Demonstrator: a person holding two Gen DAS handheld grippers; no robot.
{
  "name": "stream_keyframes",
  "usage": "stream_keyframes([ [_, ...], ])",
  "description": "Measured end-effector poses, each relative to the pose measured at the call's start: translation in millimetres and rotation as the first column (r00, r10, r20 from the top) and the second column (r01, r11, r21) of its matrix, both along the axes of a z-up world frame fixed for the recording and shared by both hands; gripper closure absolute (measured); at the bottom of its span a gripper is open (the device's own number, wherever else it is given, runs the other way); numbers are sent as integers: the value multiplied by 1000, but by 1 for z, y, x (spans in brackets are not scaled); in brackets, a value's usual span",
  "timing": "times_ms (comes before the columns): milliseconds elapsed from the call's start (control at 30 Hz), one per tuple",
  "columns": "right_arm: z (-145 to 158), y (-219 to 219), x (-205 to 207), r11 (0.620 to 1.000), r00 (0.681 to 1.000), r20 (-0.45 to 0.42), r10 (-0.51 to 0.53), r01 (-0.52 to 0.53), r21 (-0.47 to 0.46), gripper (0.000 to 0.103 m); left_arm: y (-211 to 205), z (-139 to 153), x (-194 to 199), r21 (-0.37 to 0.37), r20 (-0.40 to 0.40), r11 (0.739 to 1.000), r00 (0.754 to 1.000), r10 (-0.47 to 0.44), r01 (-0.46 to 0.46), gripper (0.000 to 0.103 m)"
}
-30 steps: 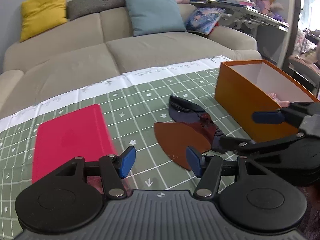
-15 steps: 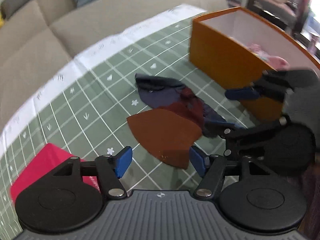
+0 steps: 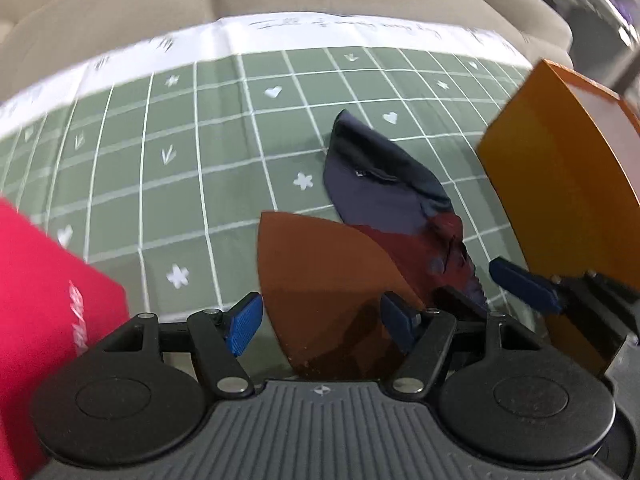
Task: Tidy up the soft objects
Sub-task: 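Grasp the brown felt with the left tool while the right tool lowers to the navy cloth, then close the right tool on the navy cloth and lift it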
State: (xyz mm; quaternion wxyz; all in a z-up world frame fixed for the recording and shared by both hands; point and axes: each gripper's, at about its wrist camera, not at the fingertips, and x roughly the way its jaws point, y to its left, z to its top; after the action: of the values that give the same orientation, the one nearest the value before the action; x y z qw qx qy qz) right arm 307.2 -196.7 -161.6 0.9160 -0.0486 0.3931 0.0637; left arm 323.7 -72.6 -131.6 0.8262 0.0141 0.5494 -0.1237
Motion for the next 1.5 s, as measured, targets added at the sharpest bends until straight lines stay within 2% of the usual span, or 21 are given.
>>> stream_keyframes([
  [67, -4, 0, 1, 1000, 1000, -4, 0, 0, 6, 66, 4, -3, -3, -37, 27, 999, 999, 37, -36, 21],
  [167, -8, -2, 1, 1000, 1000, -17, -4, 4, 13, 66, 3, -5, -10, -46, 83, 997, 995, 62, -58, 21],
  [200, -10, -2, 1, 1000, 1000, -23, -5, 6, 13, 66, 2, -5, -12, -47, 100, 997, 993, 66, -61, 23],
  [333, -13, 0, 2, 1000, 1000, -29, -5, 5, 3, 66, -9, -7, -22, 6, 170, 999, 985, 39, -40, 32],
  [433, -15, 4, 0, 1000, 1000, -17, 7, -8, -23, 65, -12, -7, -24, 15, 208, 999, 978, 33, -37, 50],
  [500, -15, 4, -1, 1000, 1000, -14, 10, -11, -28, 66, -13, -6, -25, 21, 224, 999, 974, 23, -28, 70],
  [533, -15, 4, -1, 1000, 1000, -17, 6, -6, -21, 66, -14, -6, -25, 21, 230, 1000, 973, 11, -16, 75],
  [600, -15, 3, -1, 1000, 1000, -20, 1, -2, -17, 66, -17, -6, -27, 21, 239, 1000, 971, -16, 11, 96],
  [700, -14, 6, -2, 999, 1000, -16, 11, -11, -43, 65, -26, -7, -30, 38, 258, 998, 964, -63, 55, 96],
  [800, -10, 4, -4, 1000, 1000, -4, 7, -7, -24, 63, -21, -1, -33, 16, 268, 999, 963, -32, 28, 96],
  [867, -5, -1, -6, 1000, 1000, 14, -18, 18, 11, 53, -12, 11, -37, 18, 314, 1000, 949, -8, 3, 96],
  [933, 0, -4, -7, 998, 998, 38, -41, 39, 50, 52, -5, 25, -38, 32, 351, 999, 936, -2, -10, 96],
  [1033, 2, -2, -1, 996, 996, 69, -61, 56, 70, 32, 5, 41, -34, 70, 391, 997, 920, 4, -34, 96],
  [1100, 2, 2, 8, 996, 995, 71, -64, 59, 73, 31, 9, 47, -29, 105, 403, 993, 915, 9, -56, 96],
  [1167, 1, 5, 17, 994, 995, 66, -75, 69, 85, 22, 13, 49, -26, 117, 403, 991, 915, 17, -69, 96],
  [1333, -11, 15, 39, 996, 996, 56, -73, 71, 46, 21, 13, 43, -22, 131, 388, 989, 922, 16, -72, 96],
  [1433, -17, 16, 46, 995, 997, 39, -71, 68, 71, 21, 14, 39, -23, 125, 376, 990, 927, 11, -63, 96],
  [1500, -21, 19, 50, 996, 998, 28, -59, 57, 62, 26, 14, 37, -24, 125, 369, 990, 929, 11, -61, 96],
])
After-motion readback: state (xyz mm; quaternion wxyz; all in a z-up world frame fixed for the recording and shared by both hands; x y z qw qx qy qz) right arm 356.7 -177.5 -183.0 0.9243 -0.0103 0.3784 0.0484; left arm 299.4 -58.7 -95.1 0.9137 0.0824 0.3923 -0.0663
